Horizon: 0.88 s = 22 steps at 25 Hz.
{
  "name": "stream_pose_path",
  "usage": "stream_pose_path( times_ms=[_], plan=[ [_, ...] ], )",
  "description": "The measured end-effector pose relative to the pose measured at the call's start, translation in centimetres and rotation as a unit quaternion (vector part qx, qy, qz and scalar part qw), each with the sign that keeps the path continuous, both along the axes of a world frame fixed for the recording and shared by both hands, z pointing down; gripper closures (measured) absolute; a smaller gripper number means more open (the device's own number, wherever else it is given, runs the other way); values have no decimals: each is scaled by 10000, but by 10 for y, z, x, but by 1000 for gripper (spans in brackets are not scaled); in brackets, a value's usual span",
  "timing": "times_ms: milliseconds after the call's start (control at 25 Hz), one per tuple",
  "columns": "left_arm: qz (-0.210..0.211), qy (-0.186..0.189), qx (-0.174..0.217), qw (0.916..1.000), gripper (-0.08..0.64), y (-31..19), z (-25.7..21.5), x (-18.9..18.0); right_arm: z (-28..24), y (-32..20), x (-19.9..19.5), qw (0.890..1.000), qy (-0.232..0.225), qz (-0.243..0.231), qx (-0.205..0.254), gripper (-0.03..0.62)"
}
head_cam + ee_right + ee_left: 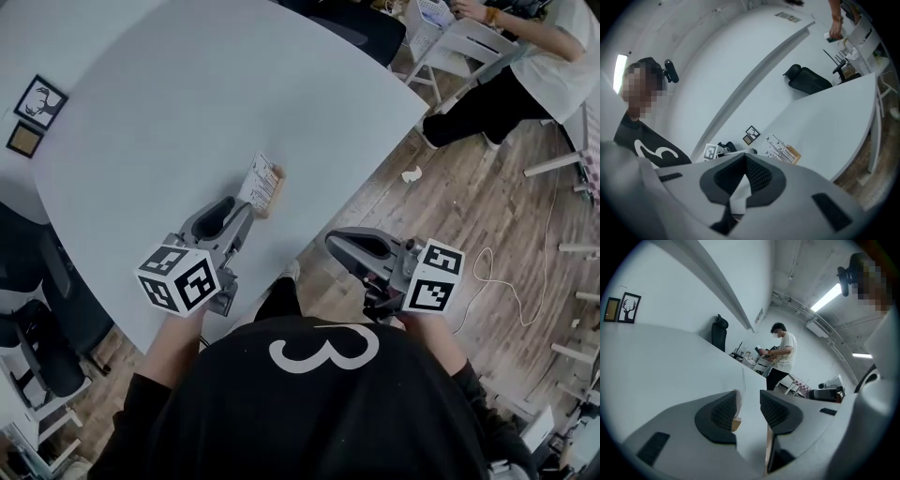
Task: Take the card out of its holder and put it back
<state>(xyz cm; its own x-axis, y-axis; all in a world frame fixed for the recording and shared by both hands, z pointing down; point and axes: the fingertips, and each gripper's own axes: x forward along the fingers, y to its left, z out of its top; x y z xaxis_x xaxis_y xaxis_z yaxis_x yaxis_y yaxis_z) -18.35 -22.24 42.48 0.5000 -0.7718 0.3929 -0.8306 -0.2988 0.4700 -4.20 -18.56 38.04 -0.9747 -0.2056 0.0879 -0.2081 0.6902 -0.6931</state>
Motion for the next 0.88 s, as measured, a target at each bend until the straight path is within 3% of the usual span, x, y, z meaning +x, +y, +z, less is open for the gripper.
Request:
stream_pose_path(
  times_ms=[320,880],
  plan=[
    [-47,-201,18,9998,410,-18,8,5,10,-4,10,9999,17,118,-115,586],
    [-104,-188,-113,9997,429,-32,20,9,15,-8,15,9996,43,223,-194,586]
  ],
)
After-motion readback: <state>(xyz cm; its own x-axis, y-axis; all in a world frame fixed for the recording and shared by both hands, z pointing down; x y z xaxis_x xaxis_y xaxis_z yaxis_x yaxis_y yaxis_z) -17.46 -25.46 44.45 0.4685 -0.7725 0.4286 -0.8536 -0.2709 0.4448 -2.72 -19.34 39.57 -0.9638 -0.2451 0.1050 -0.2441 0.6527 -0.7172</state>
